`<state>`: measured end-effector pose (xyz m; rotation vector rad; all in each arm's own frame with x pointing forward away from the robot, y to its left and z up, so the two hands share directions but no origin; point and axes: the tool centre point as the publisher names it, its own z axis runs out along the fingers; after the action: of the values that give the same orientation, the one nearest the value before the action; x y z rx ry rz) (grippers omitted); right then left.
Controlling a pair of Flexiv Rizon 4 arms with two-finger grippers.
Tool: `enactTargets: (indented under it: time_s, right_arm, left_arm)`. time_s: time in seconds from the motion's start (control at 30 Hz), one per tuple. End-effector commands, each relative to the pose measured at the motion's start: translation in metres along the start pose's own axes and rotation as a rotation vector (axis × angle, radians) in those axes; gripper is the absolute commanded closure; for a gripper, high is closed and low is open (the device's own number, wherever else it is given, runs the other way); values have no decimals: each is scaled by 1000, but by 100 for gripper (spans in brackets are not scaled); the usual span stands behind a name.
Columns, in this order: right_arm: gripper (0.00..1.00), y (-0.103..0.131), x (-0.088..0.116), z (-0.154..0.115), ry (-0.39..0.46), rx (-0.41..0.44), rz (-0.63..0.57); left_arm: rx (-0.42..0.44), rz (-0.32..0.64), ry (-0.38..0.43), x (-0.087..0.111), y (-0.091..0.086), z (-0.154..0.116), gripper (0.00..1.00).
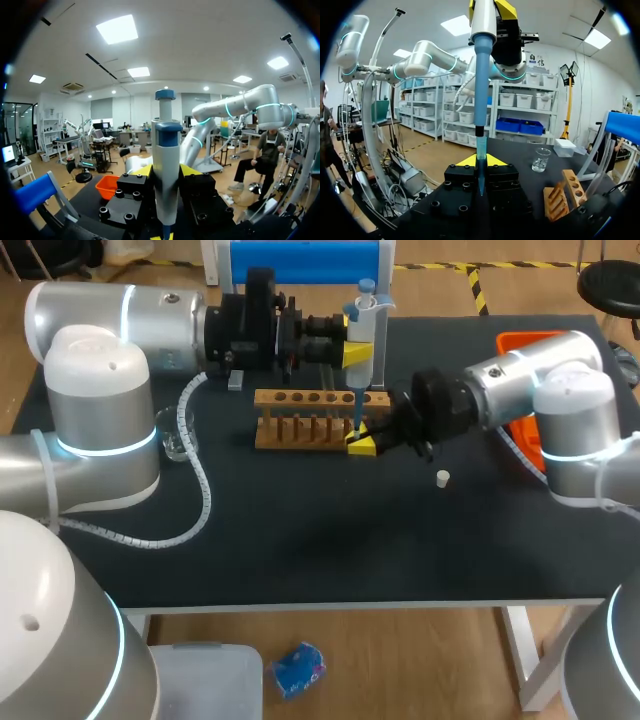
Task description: Invert the test tube, pick up the pipette, mount the tip to pipette, aspirate from beaker and dispense into the tube, eject the tip, return the pipette, and cap with the stopper.
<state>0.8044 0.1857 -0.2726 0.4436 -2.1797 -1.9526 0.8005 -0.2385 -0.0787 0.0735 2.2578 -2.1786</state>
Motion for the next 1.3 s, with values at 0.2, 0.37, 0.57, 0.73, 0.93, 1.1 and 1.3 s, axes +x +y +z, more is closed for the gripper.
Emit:
enactTargets:
  time_s: [0.2, 0.37, 0.57, 0.73, 0.93, 1.1, 1.3]
  right_arm:
    - [100, 4, 5, -3, -5, 16, -21]
    - [100, 4, 6, -2, 1, 33, -30]
    - [100, 3, 6, -2, -1, 28, -27]
    - [100, 3, 5, -2, -7, 12, -19]
    - [100, 3, 4, -2, -9, -2, -8]
    - [100, 4, 2, -1, -5, -9, -6]
    - [100, 3, 3, -1, 4, -10, -2]
  left_arm:
    - [2, 1, 0, 0, 1, 1, 100]
    - [2, 1, 0, 0, 1, 1, 100]
    - [2, 1, 0, 0, 1, 1, 100]
    - [2, 1, 0, 0, 1, 1, 100]
    - [2, 1, 0, 0, 1, 1, 100]
    - [2, 1, 0, 0, 1, 1, 100]
    - [2, 1, 0, 0, 1, 1, 100]
